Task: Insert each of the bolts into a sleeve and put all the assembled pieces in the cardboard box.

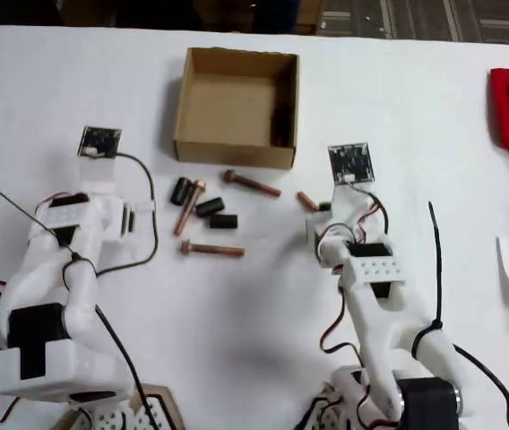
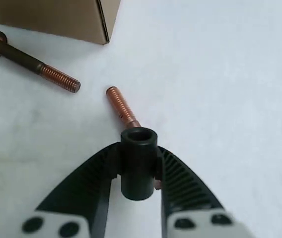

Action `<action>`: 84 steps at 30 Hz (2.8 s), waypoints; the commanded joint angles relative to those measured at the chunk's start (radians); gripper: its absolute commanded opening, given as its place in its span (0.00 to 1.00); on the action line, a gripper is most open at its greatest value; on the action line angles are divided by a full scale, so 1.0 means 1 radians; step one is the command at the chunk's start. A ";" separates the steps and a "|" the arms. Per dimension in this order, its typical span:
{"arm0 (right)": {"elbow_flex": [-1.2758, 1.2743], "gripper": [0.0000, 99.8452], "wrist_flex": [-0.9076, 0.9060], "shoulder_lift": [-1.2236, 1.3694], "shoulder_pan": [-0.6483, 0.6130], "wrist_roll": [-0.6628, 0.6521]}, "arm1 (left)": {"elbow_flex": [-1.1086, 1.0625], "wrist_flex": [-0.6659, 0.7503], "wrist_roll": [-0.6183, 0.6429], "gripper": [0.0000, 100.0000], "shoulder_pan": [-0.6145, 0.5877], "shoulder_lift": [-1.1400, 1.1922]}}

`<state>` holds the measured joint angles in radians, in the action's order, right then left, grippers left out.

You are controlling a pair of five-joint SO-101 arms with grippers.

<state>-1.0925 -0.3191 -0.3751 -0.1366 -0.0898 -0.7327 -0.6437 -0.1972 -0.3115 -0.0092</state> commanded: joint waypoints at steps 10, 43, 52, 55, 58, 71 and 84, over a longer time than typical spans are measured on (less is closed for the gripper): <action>-0.006 0.02 0.044 -0.044 0.001 -0.002 | 0.153 -0.279 0.292 0.17 0.189 -0.008; -0.005 0.02 0.047 -0.044 -0.035 -0.003 | 0.466 -0.709 1.151 0.17 0.365 0.003; -0.006 0.02 0.058 -0.042 -0.035 -0.003 | 0.464 -0.690 1.174 0.17 0.457 0.003; -0.006 0.02 0.058 -0.042 -0.035 -0.003 | 0.424 -0.631 1.177 0.17 0.457 0.005; -0.006 0.02 0.058 -0.042 -0.035 -0.003 | 0.335 -0.534 1.174 0.17 0.457 0.002; -0.006 0.02 0.058 -0.042 -0.035 -0.003 | 0.234 -0.479 1.180 0.17 0.459 0.003; -0.006 0.02 0.058 -0.042 -0.035 -0.003 | 0.168 -0.446 1.180 0.17 0.457 0.003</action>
<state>-1.1032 -0.2793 -0.3767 -0.1626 -0.0898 -0.5654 -1.1009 0.9735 0.1366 -0.0015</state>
